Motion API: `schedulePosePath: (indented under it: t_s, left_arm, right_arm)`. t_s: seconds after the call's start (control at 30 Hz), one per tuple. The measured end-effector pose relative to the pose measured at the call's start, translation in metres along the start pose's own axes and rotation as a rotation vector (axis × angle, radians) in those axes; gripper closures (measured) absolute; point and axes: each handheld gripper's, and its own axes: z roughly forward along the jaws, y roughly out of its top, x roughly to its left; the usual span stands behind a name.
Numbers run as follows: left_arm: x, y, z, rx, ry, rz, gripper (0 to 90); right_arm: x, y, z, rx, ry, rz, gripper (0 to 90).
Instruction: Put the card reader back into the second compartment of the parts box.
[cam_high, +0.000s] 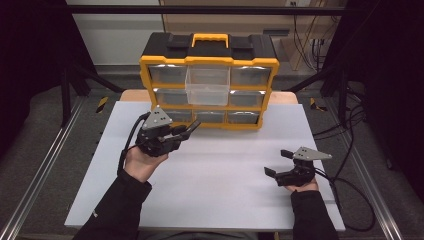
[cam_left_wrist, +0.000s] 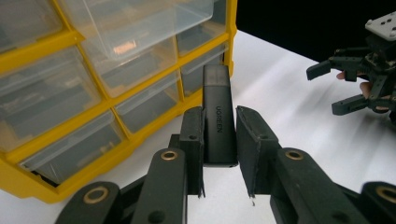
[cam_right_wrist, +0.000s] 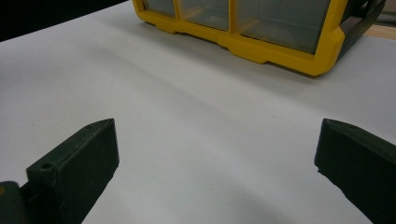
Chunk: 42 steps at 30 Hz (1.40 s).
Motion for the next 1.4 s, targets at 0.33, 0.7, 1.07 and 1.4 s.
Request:
schedulePosePath:
  t_s: [0.33,0.7,1.07,1.4]
  left_arm:
    - [-0.001,0.013,-0.005,-0.016,0.003,0.016,72.3]
    - [0.001,0.026,-0.013,-0.035,0.005,0.020,72.3]
    - [0.002,0.037,-0.017,-0.045,0.005,0.026,72.2]
    - [0.003,0.049,-0.022,-0.064,0.009,0.030,72.3]
  right_arm:
    - [0.000,0.000,0.000,-0.001,0.000,0.000,0.4]
    - [0.000,0.000,0.000,-0.001,0.000,0.000,0.4]
    - [0.000,0.000,0.000,-0.001,0.001,0.000,0.4]
    - [0.000,0.000,0.000,-0.001,0.001,0.000,0.4]
